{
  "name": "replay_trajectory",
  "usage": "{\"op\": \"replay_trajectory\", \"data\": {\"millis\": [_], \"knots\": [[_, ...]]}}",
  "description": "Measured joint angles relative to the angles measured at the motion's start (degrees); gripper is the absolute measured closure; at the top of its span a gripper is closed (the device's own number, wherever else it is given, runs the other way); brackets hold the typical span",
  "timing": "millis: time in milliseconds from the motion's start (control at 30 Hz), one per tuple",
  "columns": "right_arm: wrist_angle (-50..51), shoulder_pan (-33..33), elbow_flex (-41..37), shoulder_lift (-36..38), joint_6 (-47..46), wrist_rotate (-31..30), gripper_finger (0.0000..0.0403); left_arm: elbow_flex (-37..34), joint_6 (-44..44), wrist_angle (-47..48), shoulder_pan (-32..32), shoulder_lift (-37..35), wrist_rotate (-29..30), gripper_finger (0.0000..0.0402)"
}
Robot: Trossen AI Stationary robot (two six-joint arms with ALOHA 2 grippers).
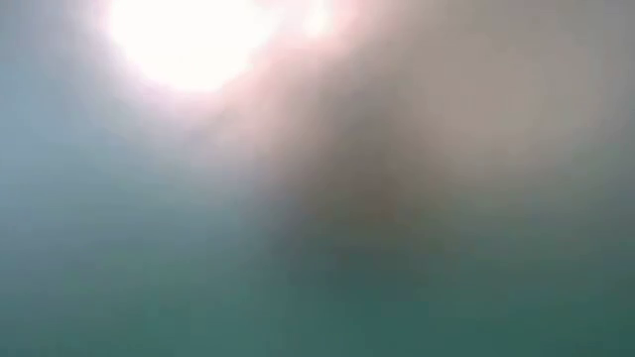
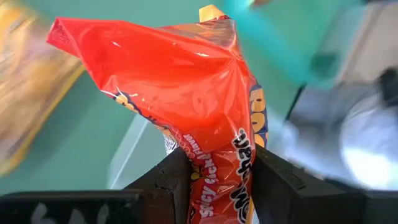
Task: Sort Maruchan noodles
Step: Put the orange noodle pack into the white bin
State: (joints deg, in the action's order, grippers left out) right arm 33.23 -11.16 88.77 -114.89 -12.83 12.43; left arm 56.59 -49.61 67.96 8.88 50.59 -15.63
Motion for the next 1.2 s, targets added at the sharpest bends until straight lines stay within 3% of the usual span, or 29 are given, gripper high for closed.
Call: {"op": "replay_trajectory", "data": {"millis": [167, 533, 900, 1200], "knots": [[-0.11, -0.02, 0.00, 0.00, -0.55, -0.46, 0.0202, 1.61, 5.95, 3.56, 0.00, 0.04, 0.00, 0.0288], [-0.91, -0.02, 0.07, -0.02, -5.55, -0.74, 0.0202, -6.71, 19.29, 3.24, 0.02, 0.46, -1.05, 0.0288], [-0.90, -0.11, 0.07, -0.02, -10.15, -6.45, 0.0202, -13.35, 31.40, -1.16, 0.09, 0.43, -1.91, 0.0288], [-0.90, -0.13, 0.07, -0.02, -10.17, -10.05, 0.0202, -15.17, 35.19, -3.08, 0.09, 0.42, -1.90, 0.0288]]}}
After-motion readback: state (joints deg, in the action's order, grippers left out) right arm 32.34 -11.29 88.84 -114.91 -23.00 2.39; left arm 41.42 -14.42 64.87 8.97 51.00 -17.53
